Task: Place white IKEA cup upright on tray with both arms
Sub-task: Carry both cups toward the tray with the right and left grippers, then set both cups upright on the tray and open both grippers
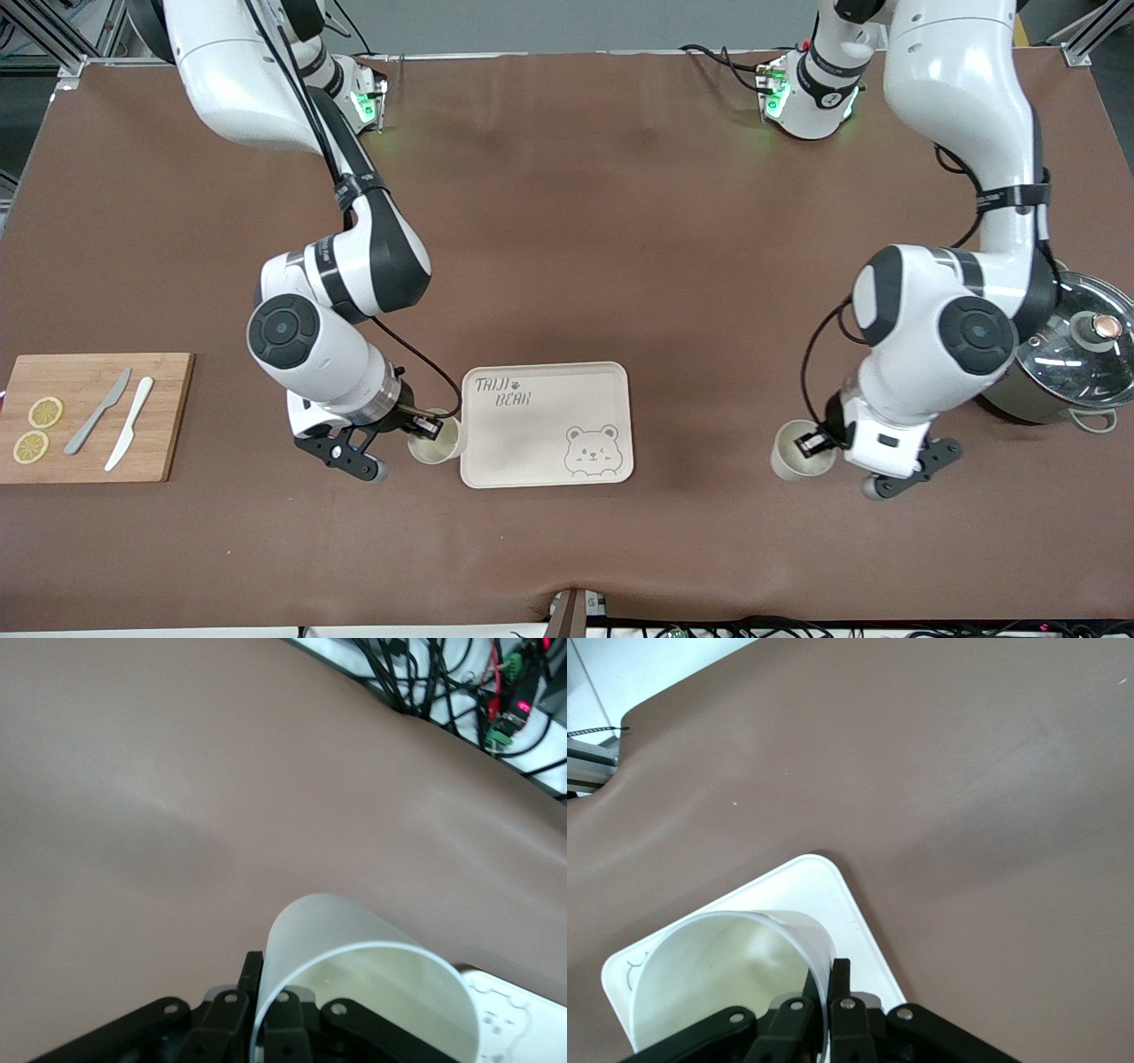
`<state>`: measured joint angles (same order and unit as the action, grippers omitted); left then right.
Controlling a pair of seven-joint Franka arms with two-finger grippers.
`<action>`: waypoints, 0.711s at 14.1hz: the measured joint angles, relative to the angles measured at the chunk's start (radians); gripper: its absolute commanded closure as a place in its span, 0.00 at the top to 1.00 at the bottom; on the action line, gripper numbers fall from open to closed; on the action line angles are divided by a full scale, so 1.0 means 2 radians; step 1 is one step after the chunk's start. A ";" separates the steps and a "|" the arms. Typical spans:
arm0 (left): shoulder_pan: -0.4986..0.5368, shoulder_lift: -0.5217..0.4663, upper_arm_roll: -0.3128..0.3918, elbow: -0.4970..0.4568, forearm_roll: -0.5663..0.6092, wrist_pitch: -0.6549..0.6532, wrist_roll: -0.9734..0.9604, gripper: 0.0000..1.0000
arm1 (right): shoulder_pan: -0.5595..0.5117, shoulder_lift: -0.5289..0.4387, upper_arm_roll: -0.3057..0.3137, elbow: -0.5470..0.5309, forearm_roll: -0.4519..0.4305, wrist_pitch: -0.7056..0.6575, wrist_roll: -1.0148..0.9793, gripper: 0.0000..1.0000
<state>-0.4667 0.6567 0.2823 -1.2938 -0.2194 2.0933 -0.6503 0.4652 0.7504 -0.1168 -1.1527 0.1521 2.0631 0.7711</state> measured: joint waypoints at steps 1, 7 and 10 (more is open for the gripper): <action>-0.009 0.000 -0.001 0.000 0.000 0.000 -0.020 0.00 | 0.005 0.003 0.000 -0.004 0.000 0.015 0.006 0.00; -0.053 0.012 -0.014 0.005 0.000 0.002 -0.127 0.00 | 0.027 0.015 0.000 -0.105 -0.014 0.144 0.013 0.00; -0.064 0.026 -0.044 0.010 0.000 0.016 -0.178 0.00 | 0.042 0.016 0.000 -0.148 -0.019 0.187 0.015 0.00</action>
<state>-0.5948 0.7082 0.1949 -1.2743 -0.2194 2.1258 -1.0065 0.5500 0.7829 -0.1165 -1.4482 0.1144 2.4380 0.8006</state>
